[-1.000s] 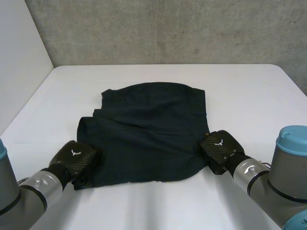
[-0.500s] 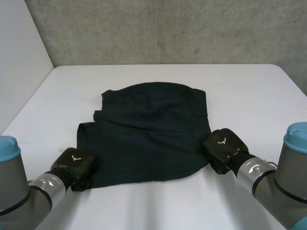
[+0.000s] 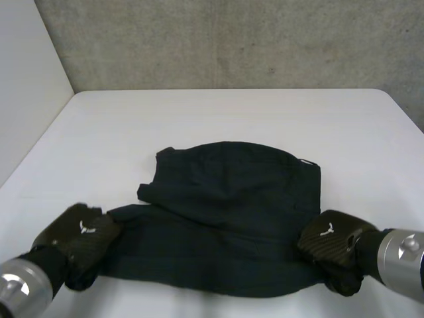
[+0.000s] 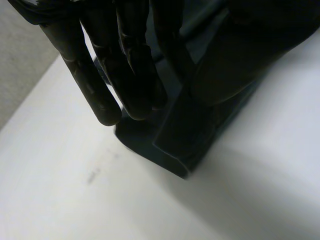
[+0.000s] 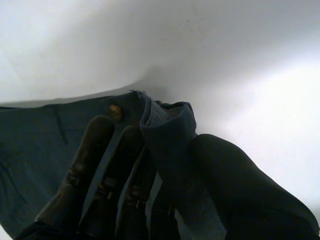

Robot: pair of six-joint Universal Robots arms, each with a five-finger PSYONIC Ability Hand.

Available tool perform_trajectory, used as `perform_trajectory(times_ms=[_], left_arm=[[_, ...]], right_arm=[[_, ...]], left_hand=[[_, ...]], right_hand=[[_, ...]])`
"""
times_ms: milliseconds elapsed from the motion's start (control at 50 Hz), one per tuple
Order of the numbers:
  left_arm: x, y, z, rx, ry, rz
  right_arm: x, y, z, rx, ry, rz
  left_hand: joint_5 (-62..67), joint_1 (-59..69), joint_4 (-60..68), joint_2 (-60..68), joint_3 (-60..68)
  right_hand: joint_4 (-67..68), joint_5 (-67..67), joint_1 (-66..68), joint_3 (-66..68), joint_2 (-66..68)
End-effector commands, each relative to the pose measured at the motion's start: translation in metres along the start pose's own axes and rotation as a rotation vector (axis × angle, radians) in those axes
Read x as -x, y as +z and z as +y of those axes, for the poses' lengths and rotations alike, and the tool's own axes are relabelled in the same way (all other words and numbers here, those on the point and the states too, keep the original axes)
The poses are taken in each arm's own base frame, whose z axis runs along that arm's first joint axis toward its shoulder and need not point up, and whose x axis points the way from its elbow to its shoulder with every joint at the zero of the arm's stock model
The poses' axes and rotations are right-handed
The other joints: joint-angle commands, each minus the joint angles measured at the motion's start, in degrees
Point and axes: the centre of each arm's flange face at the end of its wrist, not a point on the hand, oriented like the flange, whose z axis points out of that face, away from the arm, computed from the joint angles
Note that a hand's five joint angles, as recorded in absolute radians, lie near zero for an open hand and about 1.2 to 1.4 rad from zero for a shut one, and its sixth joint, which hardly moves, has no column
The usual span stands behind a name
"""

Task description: Fold the shorts.

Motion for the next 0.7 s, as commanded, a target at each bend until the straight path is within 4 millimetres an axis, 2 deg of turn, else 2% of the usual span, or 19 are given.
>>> perform_trajectory(times_ms=[20, 80, 200, 280, 300, 360, 380, 420, 440, 460, 500, 520, 540, 580, 600, 620, 700], left_arm=[[0.023, 0.060, -0.015, -0.078, 0.023, -0.086], [0.028, 0.077, -0.017, -0.070, 0.025, -0.100], [0.019, 0.086, -0.020, -0.061, 0.045, -0.082], [0.026, 0.108, -0.029, -0.115, 0.057, -0.124], [0.031, 0.118, -0.037, -0.153, 0.061, -0.154], [0.046, 0.132, -0.053, -0.221, 0.061, -0.231], [0.058, 0.138, -0.067, -0.271, 0.061, -0.289], [0.074, 0.142, -0.086, -0.339, 0.059, -0.369], [0.083, 0.142, -0.097, -0.378, 0.057, -0.414], [0.101, 0.141, -0.122, -0.477, 0.052, -0.506], [0.118, 0.134, -0.151, -0.590, 0.038, -0.601], [0.128, 0.129, -0.165, -0.648, 0.032, -0.652], [0.146, 0.115, -0.191, -0.762, 0.017, -0.748], [0.160, 0.099, -0.215, -0.866, -0.001, -0.830], [0.166, 0.090, -0.224, -0.909, -0.011, -0.864], [0.174, 0.076, -0.238, -0.976, -0.023, -0.914], [0.168, 0.052, -0.260, -1.095, -0.065, -0.922]], right_arm=[[-0.043, 0.030, -0.009, -0.079, 0.082, 0.104], [-0.047, 0.044, -0.008, -0.083, 0.121, 0.106], [-0.048, 0.052, -0.006, -0.092, 0.117, 0.105], [-0.064, 0.061, -0.015, -0.159, 0.085, 0.190], [-0.077, 0.064, -0.022, -0.200, 0.068, 0.252], [-0.096, 0.068, -0.033, -0.248, 0.050, 0.342], [-0.110, 0.070, -0.041, -0.284, 0.045, 0.402], [-0.123, 0.068, -0.054, -0.336, 0.038, 0.466], [-0.133, 0.065, -0.073, -0.409, 0.020, 0.526], [-0.137, 0.063, -0.084, -0.454, 0.006, 0.554], [-0.147, 0.055, -0.107, -0.555, -0.023, 0.624], [-0.160, 0.045, -0.129, -0.664, -0.054, 0.705], [-0.165, 0.039, -0.139, -0.718, -0.070, 0.746], [-0.175, 0.025, -0.158, -0.830, -0.100, 0.822], [-0.183, 0.009, -0.174, -0.929, -0.126, 0.898], [-0.186, 0.003, -0.180, -0.968, -0.136, 0.929], [-0.194, -0.020, -0.194, -1.068, -0.132, 1.019]], left_hand=[[13.2, 16.3, 11.3, 11.6, 12.0], [13.2, 16.3, 11.3, 11.6, 12.0], [13.2, 16.3, 11.3, 11.6, 12.0], [13.2, 16.3, 11.3, 11.6, 12.0], [13.2, 16.3, 11.3, 11.6, 12.0], [13.2, 16.3, 11.3, 11.6, 12.0], [13.2, 16.3, 11.3, 11.6, 12.0], [13.2, 16.3, 11.3, 11.6, 12.0], [13.2, 16.3, 11.3, 11.6, 12.0], [13.2, 16.3, 11.3, 11.6, 12.0], [13.2, 16.3, 11.3, 11.6, 12.0], [13.2, 16.3, 11.3, 11.6, 12.0], [13.2, 16.3, 11.3, 11.6, 12.0], [13.2, 16.3, 11.3, 11.6, 12.0], [13.2, 16.3, 11.3, 11.6, 12.0], [13.2, 16.3, 11.3, 11.6, 12.0], [13.2, 16.3, 11.3, 11.6, 12.0]], right_hand=[[11.7, 14.1, 28.8, 12.6, 12.9], [11.7, 14.1, 28.8, 12.6, 12.9], [11.7, 14.1, 28.8, 12.6, 12.9], [11.7, 14.1, 28.8, 12.6, 12.9], [11.7, 14.1, 28.8, 12.6, 12.9], [11.7, 14.1, 28.8, 12.6, 12.9], [11.7, 14.1, 28.8, 12.6, 12.9], [11.7, 14.1, 28.8, 12.6, 12.9], [11.7, 14.1, 28.8, 12.6, 12.9], [11.7, 14.1, 28.8, 12.6, 12.9], [11.7, 14.1, 28.8, 12.6, 12.9], [11.7, 14.1, 28.8, 12.6, 12.9], [11.7, 14.1, 28.8, 12.6, 12.9], [11.7, 14.1, 28.8, 12.6, 12.9], [11.7, 14.1, 28.8, 12.6, 12.9], [11.7, 14.1, 28.8, 12.6, 12.9], [11.7, 14.1, 28.8, 12.6, 12.9]])
